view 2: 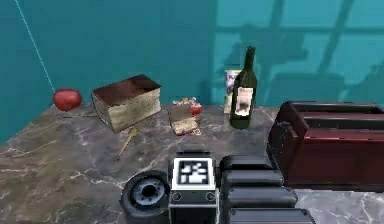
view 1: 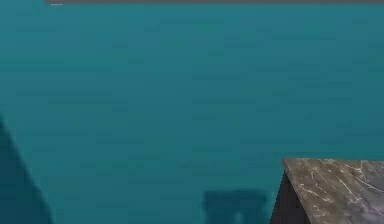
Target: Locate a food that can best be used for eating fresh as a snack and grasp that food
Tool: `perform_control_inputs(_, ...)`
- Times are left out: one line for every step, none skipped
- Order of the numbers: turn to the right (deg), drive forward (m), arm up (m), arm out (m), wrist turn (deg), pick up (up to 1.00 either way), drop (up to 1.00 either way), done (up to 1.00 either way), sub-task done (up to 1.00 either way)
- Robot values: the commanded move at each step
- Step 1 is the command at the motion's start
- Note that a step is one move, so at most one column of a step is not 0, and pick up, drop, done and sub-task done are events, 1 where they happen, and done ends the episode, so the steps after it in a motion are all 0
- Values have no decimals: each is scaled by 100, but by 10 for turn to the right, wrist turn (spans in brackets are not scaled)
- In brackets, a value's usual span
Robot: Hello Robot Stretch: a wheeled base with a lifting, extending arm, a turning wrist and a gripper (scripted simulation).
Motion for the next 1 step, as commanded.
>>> perform_control_inputs(30, 0, 0, 0, 0, 0, 0, 0, 0)
